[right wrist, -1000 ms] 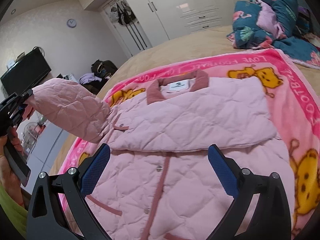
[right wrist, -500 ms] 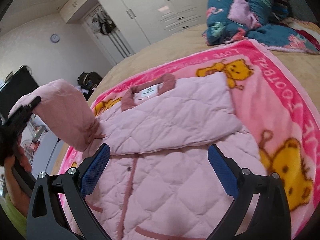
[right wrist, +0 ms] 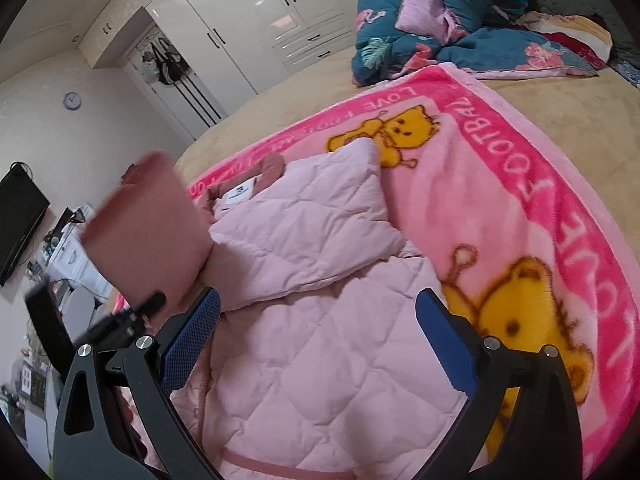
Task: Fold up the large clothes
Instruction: 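Lift the sleeve with the left gripper and lay it across the jacket, then release, then grasp the rose-trimmed front edge with the right gripper and fold it over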
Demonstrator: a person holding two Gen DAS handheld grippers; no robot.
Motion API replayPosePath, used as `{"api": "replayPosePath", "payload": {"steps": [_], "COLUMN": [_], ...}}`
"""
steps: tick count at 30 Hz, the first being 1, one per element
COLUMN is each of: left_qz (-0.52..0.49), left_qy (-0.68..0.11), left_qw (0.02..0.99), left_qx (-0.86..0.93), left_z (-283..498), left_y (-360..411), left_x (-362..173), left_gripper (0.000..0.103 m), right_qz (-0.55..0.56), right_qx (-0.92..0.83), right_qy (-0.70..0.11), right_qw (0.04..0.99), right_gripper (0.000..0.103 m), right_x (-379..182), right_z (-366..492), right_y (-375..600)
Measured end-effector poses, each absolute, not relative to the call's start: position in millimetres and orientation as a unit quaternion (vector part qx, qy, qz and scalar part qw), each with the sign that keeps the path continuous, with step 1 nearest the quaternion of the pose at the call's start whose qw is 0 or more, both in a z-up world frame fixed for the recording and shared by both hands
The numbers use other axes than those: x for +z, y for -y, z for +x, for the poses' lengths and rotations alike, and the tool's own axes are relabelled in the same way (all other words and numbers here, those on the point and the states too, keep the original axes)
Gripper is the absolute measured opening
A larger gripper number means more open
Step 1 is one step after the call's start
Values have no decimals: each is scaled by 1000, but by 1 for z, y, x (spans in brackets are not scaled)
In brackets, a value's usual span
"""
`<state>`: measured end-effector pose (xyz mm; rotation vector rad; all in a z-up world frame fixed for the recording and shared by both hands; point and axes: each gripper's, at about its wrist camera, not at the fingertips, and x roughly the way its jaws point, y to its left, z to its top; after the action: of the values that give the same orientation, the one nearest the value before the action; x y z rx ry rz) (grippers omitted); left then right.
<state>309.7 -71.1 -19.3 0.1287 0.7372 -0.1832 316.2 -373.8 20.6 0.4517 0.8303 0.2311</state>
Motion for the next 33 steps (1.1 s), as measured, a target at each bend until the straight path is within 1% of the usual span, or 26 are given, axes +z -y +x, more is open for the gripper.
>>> {"api": "replayPosePath", "payload": {"steps": [6,9,11,12,15,16,17,19,21,23,28,33], "left_qz": [109,106,100,102,115,115,103,78,75,70,18,-49], "left_qy": [-376,-381,-388,-391,-390,-394,-397,-391,-386,-387,-400,-391], "left_qw": [915,913,910,909,907,906,904,905,907,909,913,919], "left_qx": [-94,-100,-104,-106,-104,-106,-119,-149,-150,-138,-78,-22], "left_z": [298,293,289,288,279,276,273,264,260,261,285,311], "left_y": [82,82,77,77,74,71,67,58,50,40,-7,-56], "left_x": [-38,-40,-40,-40,-39,-39,-37,-33,-28,-25,-15,-4], "left_gripper": [13,21,38,40,61,78,86,86,87,92,94,94], "right_qz": [223,220,219,221,222,221,219,216,216,221,224,222], "right_qx": [104,104,105,106,108,109,111,121,129,143,179,190], "right_qy": [-399,-399,-402,-404,-409,-410,-412,-417,-422,-432,-463,-487], "right_qw": [883,884,883,881,879,878,877,874,871,862,839,823], "right_gripper": [98,98,98,98,98,98,98,98,98,98,98,98], "right_x": [21,22,21,20,18,18,17,15,13,7,-13,-34], "right_z": [319,320,322,324,326,327,327,329,331,335,342,347], "right_y": [379,376,374,373,367,363,360,351,343,334,302,275]}}
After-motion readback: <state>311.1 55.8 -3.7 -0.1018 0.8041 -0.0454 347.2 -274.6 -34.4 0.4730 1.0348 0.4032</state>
